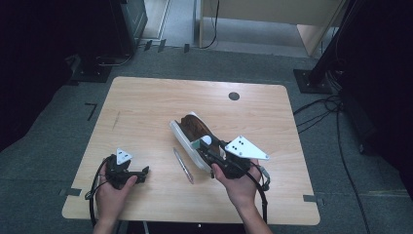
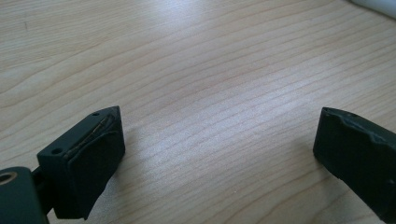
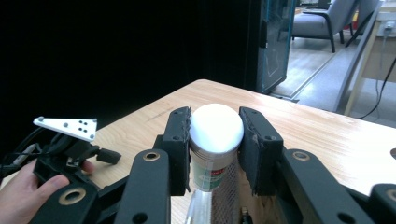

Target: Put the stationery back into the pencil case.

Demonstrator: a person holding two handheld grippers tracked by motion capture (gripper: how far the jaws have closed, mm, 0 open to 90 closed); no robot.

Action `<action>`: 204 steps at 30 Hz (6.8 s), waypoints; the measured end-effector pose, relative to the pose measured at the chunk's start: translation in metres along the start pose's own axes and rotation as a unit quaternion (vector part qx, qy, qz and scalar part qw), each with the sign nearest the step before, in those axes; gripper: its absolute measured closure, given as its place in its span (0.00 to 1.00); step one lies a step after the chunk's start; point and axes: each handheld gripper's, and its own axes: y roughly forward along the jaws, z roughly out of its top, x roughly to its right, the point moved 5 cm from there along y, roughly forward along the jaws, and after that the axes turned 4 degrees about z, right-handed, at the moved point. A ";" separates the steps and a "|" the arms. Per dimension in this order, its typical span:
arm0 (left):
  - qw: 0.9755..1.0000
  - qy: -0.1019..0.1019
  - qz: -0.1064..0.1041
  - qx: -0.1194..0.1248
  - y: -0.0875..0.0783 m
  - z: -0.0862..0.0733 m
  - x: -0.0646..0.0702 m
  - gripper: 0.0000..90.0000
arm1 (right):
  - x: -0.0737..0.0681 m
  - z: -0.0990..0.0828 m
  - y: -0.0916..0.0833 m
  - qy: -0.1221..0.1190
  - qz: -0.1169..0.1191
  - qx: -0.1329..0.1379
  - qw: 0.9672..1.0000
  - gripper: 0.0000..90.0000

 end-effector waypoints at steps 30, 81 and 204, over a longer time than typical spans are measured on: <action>1.000 0.001 0.001 0.000 0.000 0.000 0.001 0.02 | 0.037 -0.054 0.029 -0.016 -0.067 -0.069 0.995 0.73; 1.000 0.001 0.001 0.000 0.000 0.000 0.001 0.02 | 0.045 -0.088 0.045 -0.048 -0.052 -0.156 0.985 0.71; 1.000 0.002 -0.002 0.000 0.001 0.001 0.001 0.03 | -0.042 -0.149 0.058 -0.047 0.033 -0.243 0.968 0.83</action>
